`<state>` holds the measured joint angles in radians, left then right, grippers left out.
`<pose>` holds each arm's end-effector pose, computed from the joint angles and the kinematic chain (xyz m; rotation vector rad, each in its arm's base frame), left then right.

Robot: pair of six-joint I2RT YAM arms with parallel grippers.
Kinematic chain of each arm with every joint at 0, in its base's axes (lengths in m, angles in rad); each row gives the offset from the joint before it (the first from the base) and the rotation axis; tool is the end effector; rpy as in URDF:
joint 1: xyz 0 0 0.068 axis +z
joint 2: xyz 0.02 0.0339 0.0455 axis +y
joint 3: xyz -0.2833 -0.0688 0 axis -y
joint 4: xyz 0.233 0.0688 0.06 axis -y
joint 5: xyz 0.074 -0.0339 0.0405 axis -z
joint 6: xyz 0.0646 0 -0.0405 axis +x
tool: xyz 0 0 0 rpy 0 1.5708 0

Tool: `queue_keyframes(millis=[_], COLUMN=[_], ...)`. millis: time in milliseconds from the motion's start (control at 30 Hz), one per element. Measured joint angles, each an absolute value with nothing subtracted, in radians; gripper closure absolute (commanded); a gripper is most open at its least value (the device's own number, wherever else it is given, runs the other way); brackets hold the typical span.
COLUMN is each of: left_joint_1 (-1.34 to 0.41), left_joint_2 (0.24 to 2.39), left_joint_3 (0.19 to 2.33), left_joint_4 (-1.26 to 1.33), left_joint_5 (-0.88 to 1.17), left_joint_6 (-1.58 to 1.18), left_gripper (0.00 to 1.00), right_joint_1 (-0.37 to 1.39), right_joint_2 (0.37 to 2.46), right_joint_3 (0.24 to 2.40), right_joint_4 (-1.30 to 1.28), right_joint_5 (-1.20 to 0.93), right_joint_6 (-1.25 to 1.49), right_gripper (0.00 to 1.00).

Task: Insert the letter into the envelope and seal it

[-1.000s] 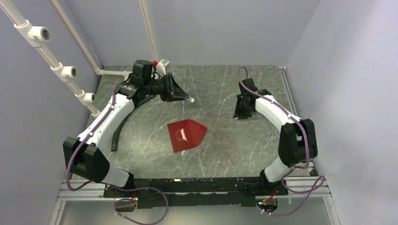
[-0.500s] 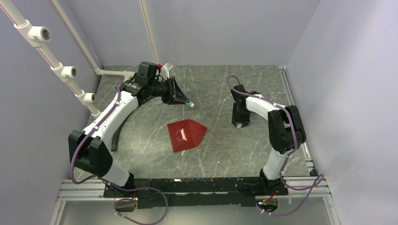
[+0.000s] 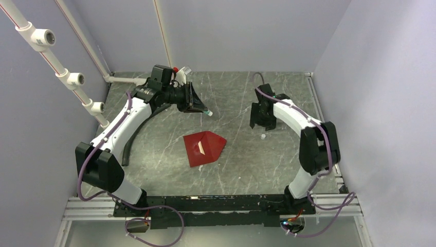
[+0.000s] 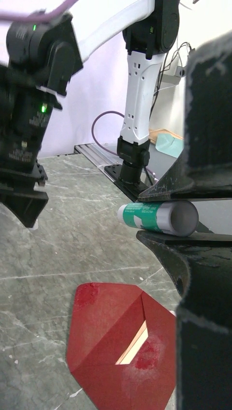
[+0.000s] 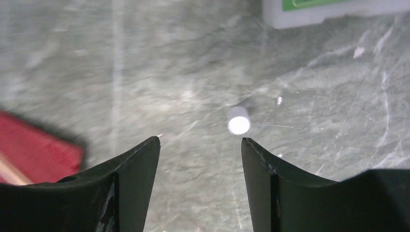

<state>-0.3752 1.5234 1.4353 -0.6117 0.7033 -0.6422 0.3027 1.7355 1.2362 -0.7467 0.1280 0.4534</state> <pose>0.2994 -0.1628 0.3564 0.0862 2.4203 -1.3060 0.3306 0.0946 0.2032 0.2395 2.7830 0.0026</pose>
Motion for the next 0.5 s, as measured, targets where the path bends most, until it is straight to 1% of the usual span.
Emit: queue_keyframes(millis=[67,233,367,500], left_joint_1=[-0.375,-0.377,-0.377,-0.379], left_joint_2=[1.525,1.54,1.542,1.542], left_joint_3=[1.441,1.46,1.465,1.47], left_joint_4=[-0.612,-0.612,-0.615,-0.615], left_joint_5=[0.711,0.74,0.776,0.833], left_joint_6=[-0.639,-0.62,-0.612,-0.602], left_gripper=[0.98,0.98,0.98,0.98], right_joint_1=[0.303,0.327,0.447,0.564], right_joint_2=[1.68,1.489,1.359,1.309], right_joint_3=[1.256,1.261,1.237,1.228], right_joint_4=[-0.75,-0.651,-0.506,-0.389], right_joint_5=[0.084,-0.191,-0.402,-0.541], right_joint_6=[0.433,0.347,0.284,0.252], right_gripper=[0.3,0.23,0.22,0.22])
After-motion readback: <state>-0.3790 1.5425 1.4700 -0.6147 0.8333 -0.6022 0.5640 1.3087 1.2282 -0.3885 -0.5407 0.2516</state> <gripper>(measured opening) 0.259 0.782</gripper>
